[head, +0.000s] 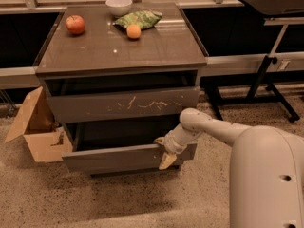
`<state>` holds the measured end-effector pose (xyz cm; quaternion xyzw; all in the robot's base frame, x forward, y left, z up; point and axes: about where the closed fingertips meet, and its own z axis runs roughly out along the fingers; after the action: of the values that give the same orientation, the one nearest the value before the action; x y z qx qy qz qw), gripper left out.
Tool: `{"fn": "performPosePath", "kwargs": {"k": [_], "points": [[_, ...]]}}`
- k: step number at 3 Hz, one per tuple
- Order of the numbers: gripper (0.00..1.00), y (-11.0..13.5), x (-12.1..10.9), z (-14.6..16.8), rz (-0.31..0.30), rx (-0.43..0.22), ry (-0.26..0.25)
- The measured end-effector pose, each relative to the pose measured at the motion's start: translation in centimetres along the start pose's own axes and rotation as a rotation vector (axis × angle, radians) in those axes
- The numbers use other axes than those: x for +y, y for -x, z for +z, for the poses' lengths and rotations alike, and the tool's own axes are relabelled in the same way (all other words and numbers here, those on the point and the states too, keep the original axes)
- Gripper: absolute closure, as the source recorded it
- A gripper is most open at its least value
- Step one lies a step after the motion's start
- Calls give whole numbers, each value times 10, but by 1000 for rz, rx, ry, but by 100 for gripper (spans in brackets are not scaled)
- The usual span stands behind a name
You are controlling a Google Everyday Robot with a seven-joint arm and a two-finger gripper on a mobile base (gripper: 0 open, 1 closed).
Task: Open middle drawer
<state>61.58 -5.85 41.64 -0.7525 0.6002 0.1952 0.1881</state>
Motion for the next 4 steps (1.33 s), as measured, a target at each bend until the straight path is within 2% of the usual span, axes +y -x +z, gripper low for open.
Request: {"fn": "performPosePath", "kwargs": {"k": [2,3,4], "points": [[86,30,33,-17,-16,-25,39],[100,41,54,-18,-4,-58,54],[100,40,57,-17,0,-66,55]]}}
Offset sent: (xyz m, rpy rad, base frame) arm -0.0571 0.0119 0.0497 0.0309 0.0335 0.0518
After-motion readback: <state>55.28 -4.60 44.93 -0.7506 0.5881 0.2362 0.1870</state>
